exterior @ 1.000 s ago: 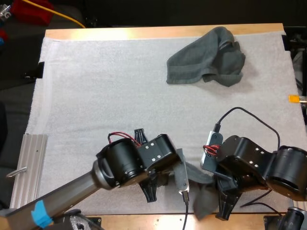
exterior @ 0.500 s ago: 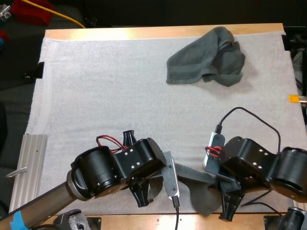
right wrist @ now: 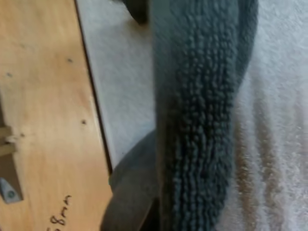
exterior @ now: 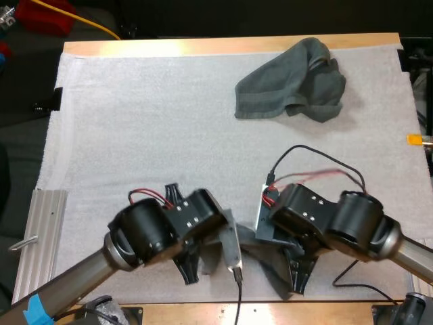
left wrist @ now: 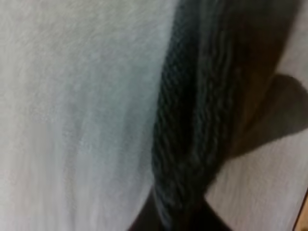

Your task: Pick towel from pile, fold and stack

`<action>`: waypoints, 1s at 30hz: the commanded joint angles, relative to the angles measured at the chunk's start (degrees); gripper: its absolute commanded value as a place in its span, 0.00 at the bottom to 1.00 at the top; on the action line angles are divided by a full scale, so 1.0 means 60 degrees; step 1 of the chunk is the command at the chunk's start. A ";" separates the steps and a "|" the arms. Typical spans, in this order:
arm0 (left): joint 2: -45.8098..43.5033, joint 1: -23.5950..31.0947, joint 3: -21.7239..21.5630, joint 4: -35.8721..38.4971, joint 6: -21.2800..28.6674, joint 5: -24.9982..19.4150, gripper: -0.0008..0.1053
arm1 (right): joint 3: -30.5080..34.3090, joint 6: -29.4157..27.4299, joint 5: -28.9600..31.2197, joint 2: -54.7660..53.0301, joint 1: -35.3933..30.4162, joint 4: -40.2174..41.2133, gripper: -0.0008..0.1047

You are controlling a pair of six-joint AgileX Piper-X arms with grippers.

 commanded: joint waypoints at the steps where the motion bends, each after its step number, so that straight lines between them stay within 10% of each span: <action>1: -0.0017 0.0335 -0.0006 0.0181 0.0349 -0.0137 0.01 | -0.0068 -0.0257 0.0221 0.0060 -0.0228 -0.0104 0.02; 30: 0.2444 0.2551 -0.0006 -0.2727 0.2205 -0.0608 0.01 | 0.0119 -0.1140 0.1983 0.1659 -0.2475 -0.3227 0.02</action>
